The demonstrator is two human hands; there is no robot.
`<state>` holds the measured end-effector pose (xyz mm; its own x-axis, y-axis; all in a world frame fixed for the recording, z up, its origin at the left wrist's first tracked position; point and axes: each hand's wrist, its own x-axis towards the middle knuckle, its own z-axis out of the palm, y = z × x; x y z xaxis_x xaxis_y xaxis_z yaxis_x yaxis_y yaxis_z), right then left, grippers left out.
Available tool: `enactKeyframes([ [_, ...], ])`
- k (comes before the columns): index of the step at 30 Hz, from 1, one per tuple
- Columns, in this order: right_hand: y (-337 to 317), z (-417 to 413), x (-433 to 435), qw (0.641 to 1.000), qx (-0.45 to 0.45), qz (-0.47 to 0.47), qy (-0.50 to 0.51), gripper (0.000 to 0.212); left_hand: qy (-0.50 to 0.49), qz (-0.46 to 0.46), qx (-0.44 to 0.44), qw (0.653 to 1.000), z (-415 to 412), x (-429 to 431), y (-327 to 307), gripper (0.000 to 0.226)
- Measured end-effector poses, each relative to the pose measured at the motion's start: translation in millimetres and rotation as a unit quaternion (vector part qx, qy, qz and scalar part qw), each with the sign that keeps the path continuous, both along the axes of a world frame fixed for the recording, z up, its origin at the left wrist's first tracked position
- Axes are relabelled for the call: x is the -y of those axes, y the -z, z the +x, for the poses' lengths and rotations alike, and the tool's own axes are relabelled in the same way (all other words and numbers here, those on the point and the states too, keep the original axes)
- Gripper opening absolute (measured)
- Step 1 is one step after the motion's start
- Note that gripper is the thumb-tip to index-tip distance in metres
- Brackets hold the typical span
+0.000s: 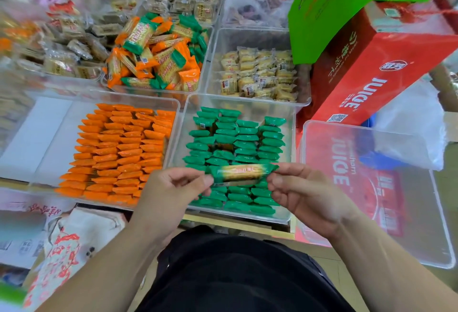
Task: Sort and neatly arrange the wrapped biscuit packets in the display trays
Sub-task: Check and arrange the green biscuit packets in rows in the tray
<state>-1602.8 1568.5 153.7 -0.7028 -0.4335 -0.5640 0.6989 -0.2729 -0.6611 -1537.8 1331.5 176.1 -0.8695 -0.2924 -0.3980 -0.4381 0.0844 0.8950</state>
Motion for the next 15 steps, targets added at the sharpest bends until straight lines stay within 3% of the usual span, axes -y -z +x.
enactKeyframes([
  [2, -6, -1, 1, 0.996, -0.029, 0.069, -0.046, 0.012, -0.011, 0.047, 0.015, 0.999, -4, -1, -2, 0.019],
  [3, -7, -2, 0, 0.994, -0.029, 0.087, -0.062, 0.014, -0.016, 0.105, 0.033, 0.994, -5, 1, -3, 0.022],
  [5, -7, -6, -3, 0.994, 0.003, 0.079, -0.078, 0.024, -0.011, 0.213, 0.070, 0.975, -8, 3, 1, 0.029],
  [8, -5, -9, -4, 0.995, 0.052, 0.044, -0.075, 0.026, -0.003, 0.281, 0.089, 0.955, -8, 5, 9, 0.021],
  [12, -4, -8, -4, 0.996, 0.058, 0.031, -0.067, 0.025, -0.004, 0.276, 0.080, 0.958, -5, 3, 9, 0.024],
  [15, -4, -7, -6, 0.997, 0.029, 0.050, -0.053, 0.023, -0.001, 0.182, 0.079, 0.980, -4, 0, 5, 0.028],
])
